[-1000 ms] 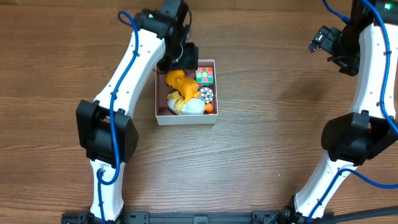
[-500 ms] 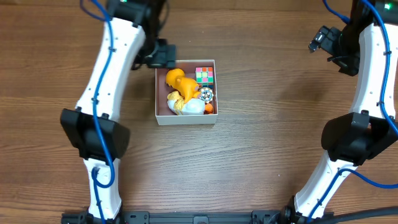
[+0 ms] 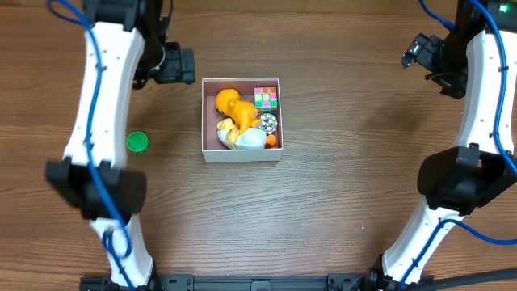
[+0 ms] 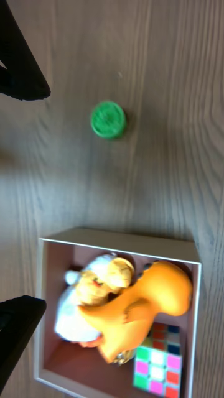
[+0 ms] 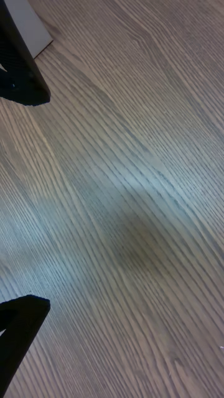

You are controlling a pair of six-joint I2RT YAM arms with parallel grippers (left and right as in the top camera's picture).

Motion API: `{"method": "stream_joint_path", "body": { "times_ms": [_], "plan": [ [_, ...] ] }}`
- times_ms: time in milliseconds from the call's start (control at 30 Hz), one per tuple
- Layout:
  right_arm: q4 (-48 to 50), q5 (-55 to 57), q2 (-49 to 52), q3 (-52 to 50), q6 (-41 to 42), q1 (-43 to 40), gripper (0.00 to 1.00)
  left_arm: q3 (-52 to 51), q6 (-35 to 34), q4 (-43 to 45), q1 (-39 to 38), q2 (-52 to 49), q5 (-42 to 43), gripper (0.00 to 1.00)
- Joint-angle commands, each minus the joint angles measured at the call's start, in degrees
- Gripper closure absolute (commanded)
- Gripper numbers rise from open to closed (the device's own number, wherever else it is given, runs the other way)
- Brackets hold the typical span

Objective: Pack container
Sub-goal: 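Raise the left gripper and move it left toward the green cap, then lower the left gripper over the green cap and close on it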

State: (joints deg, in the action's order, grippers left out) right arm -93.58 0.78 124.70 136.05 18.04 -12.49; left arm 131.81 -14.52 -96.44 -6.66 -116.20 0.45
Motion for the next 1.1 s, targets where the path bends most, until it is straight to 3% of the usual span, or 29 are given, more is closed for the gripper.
{"method": "stream_joint_path", "body": {
  "times_ms": [0, 167, 467, 633, 900, 1067],
  "plan": [
    [0.31, -0.07, -0.37, -0.04, 0.42, 0.0, 0.0, -7.39, 1.16, -0.37, -0.02, 10.86, -4.57, 0.0],
    [0.31, -0.07, -0.37, -0.04, 0.42, 0.0, 0.0, -18.75, -3.72, -0.35, 0.07, 17.16, -8.63, 0.0],
    [0.31, -0.07, -0.37, -0.04, 0.42, 0.0, 0.0, -35.39, -3.41, 9.79, 2.27, 17.97, -8.72, 0.0],
    [0.31, -0.04, -0.37, -0.04, 0.42, 0.0, 0.0, -41.35, -3.43, 10.82, 6.16, 17.97, -8.31, 0.0],
    [0.31, -0.04, -0.37, -0.04, 0.42, 0.0, 0.0, -50.49, 5.49, 21.44, 13.84, 17.97, 0.24, 0.0],
    [0.31, -0.04, -0.37, -0.04, 0.42, 0.0, 0.0, -56.13, 10.23, 30.67, 15.3, 17.92, 0.33, 0.0]
  ]
}}
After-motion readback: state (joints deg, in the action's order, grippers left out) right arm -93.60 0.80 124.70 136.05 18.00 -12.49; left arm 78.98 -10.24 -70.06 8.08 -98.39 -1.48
